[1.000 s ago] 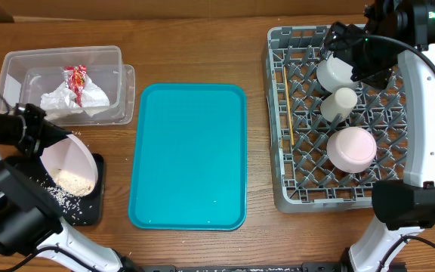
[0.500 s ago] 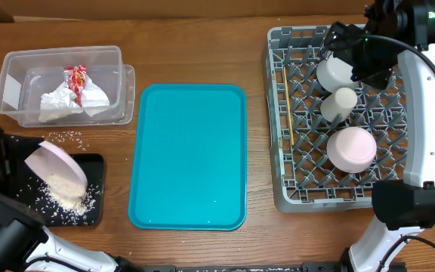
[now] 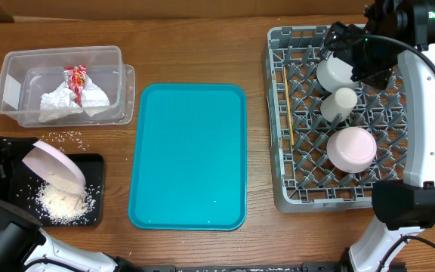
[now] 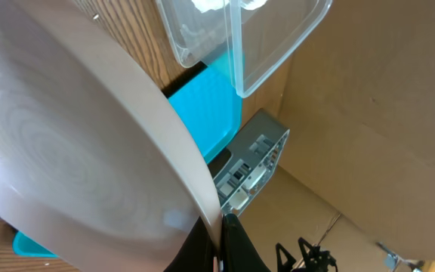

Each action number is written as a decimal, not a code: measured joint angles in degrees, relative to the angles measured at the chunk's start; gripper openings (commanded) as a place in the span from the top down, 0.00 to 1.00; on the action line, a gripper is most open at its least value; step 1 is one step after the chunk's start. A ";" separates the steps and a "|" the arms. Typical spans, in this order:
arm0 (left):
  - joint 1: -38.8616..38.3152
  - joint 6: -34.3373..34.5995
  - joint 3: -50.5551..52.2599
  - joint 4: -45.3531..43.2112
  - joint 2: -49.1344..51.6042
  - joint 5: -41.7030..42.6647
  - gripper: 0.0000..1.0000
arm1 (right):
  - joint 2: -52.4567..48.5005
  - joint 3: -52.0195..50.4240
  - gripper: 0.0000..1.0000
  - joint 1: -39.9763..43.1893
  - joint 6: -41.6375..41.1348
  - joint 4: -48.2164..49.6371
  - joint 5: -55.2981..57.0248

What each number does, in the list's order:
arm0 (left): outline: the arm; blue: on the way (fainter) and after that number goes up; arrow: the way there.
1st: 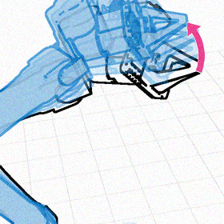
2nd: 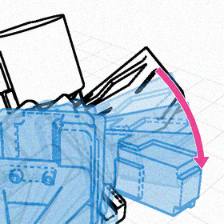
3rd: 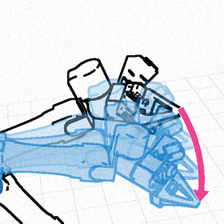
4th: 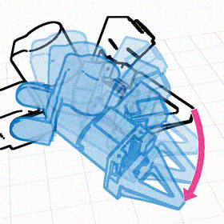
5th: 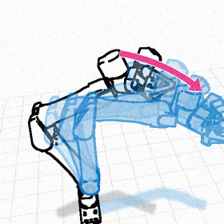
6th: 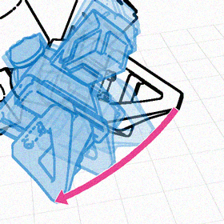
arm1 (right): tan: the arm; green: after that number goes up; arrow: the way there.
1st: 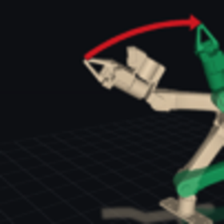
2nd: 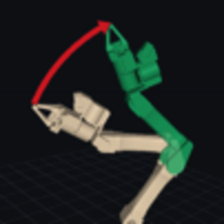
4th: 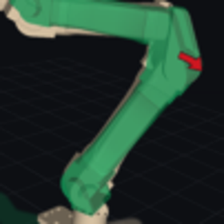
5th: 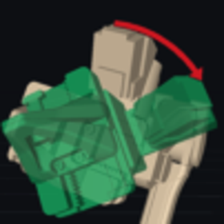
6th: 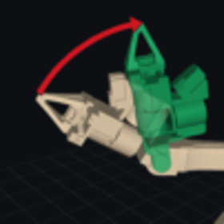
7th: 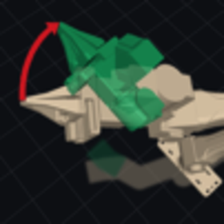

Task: Sort waste into correct bins and load items into the dishwasher
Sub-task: 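Tilt the plate with the left gripper to dump rice onto the black tray, then carry the white plate right and set it on the teal tray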

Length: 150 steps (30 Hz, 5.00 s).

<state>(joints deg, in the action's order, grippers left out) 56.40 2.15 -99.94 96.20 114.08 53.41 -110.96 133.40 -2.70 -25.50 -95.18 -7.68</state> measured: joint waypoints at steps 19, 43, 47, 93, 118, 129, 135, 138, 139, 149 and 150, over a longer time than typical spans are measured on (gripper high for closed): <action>0.00 -0.52 0.00 0.44 0.00 -1.07 0.96 | 0.00 0.00 0.00 0.00 0.00 0.04 -0.02; 0.00 5.84 0.00 -1.07 0.00 -9.14 0.96 | 0.00 0.00 0.00 -0.02 0.00 0.02 -0.02; -0.04 6.58 0.02 -1.51 0.00 -9.35 0.96 | 0.00 0.00 0.00 0.00 0.04 0.00 -0.02; 1.31 -0.68 -0.24 0.39 -1.75 6.69 0.96 | 0.00 0.00 0.00 0.00 0.00 0.02 0.00; -82.40 25.44 -0.79 -22.05 -12.37 -47.39 0.96 | 0.00 0.00 0.00 0.00 0.00 0.04 0.00; -91.97 29.57 -0.76 -19.10 7.17 -52.63 0.90 | 0.00 0.00 0.00 0.00 0.02 0.02 0.02; -90.62 30.99 -0.76 -17.79 7.72 -54.10 0.19 | 0.00 0.00 0.00 0.00 0.00 0.02 0.00; -89.64 30.95 -0.79 -16.92 7.72 -54.58 0.05 | -0.02 0.00 0.00 -0.02 0.00 0.02 0.00; -89.22 30.97 -0.85 -16.46 7.72 -54.58 0.06 | 0.00 0.00 0.00 0.00 0.02 0.00 0.00; -83.41 30.93 -14.97 -5.88 7.63 -56.74 0.07 | 0.00 0.00 0.00 0.00 0.02 0.02 0.00; -82.60 30.93 -17.29 -4.83 7.54 -56.92 0.07 | 0.00 0.00 0.00 0.00 0.02 0.02 0.00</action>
<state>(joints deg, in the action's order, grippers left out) -26.20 33.08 -117.23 91.37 121.62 -3.51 -110.96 133.40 -2.70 -25.47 -95.15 -7.68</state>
